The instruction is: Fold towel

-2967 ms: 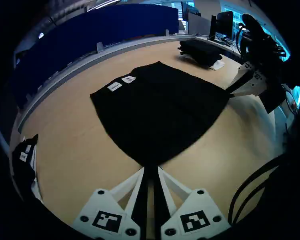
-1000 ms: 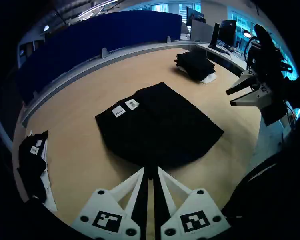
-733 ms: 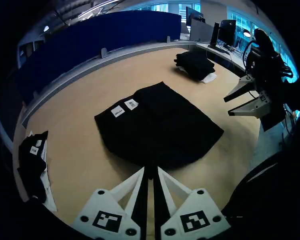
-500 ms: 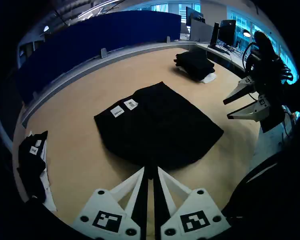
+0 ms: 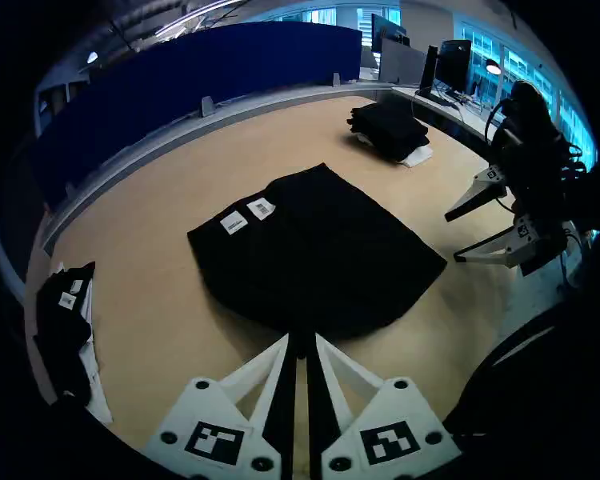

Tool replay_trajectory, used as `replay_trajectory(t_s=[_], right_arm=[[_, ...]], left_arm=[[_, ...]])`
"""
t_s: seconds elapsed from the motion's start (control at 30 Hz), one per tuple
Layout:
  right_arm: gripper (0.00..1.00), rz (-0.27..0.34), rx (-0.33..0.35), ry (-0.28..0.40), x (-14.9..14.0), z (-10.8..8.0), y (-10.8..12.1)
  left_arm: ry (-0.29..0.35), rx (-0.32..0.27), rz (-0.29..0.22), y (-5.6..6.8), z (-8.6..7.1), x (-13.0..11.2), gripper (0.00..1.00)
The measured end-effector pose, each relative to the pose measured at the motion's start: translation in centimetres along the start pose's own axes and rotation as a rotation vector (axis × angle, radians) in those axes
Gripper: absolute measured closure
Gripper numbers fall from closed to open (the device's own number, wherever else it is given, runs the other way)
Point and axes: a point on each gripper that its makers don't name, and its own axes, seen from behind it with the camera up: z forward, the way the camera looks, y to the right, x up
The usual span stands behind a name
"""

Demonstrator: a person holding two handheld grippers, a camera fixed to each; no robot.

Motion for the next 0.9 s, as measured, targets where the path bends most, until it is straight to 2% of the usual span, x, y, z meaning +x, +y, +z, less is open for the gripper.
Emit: replay_trajectory(t_s=[0.57,0.7,0.83,0.9], right_arm=[[0.05,-0.023,0.014,-0.024,-2.1,2.7,-1.2],[0.12,-0.024,0.015,-0.024,-2.2,3.1,-1.4],[0.31,-0.027,0.009,-0.022,-2.1,3.2,-1.4],[0.45,-0.028,0.007,-0.022,-2.1,3.2,-1.5]], left_arm=[[0.0,0.0,0.002,0.5,0.1,-0.5,0.92],[0.0,0.001,0.004,0.4,0.1,-0.5,0.92],[-0.001,0.003,0.007,0.3,0.0,-0.5,0.92],[0.0,0.003,0.008,0.3,0.0,-0.4,0.92]])
